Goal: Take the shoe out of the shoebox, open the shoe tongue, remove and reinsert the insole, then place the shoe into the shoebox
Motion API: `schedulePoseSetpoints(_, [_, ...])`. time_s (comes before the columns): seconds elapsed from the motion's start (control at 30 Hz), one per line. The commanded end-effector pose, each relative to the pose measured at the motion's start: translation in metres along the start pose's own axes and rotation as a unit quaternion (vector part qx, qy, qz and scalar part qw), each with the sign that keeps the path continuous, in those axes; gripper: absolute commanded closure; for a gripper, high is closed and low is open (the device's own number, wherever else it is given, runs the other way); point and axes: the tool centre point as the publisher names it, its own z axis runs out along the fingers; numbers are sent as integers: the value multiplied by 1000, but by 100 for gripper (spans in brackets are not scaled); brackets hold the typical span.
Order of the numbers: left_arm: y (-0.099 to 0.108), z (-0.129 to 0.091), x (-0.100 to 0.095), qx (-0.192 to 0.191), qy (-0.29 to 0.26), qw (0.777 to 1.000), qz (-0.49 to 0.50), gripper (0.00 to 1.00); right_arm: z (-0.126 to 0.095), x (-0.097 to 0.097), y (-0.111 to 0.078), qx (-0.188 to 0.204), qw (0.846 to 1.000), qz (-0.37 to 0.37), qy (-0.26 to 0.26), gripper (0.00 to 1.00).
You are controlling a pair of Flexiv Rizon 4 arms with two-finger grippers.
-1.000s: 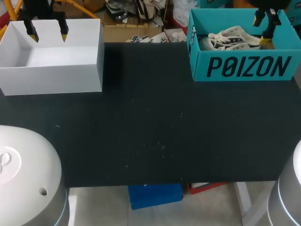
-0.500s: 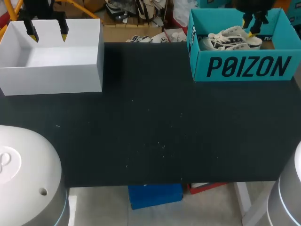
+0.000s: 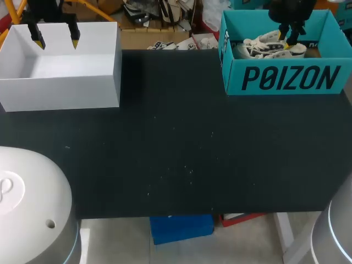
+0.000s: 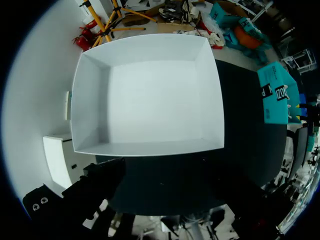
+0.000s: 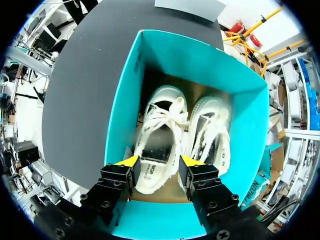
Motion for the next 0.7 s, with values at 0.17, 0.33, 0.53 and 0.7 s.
schedulePoseSetpoints(0.17, [1,-1,1,-1,-2,1000,-1,0,38,-30,-9,-9,1000,-1,21,63])
schedulePoseSetpoints(0.33, [1,-1,1,-1,-2,1000,-1,0,57,-31,-9,-15,1000,2,26,60])
schedulePoseSetpoints(0.53, [1,-1,1,-1,-2,1000,-1,0,80,-28,-7,-25,999,6,33,61])
schedulePoseSetpoints(0.7, [1,-1,1,-1,-2,1000,-1,0,95,-28,-9,-29,999,9,36,64])
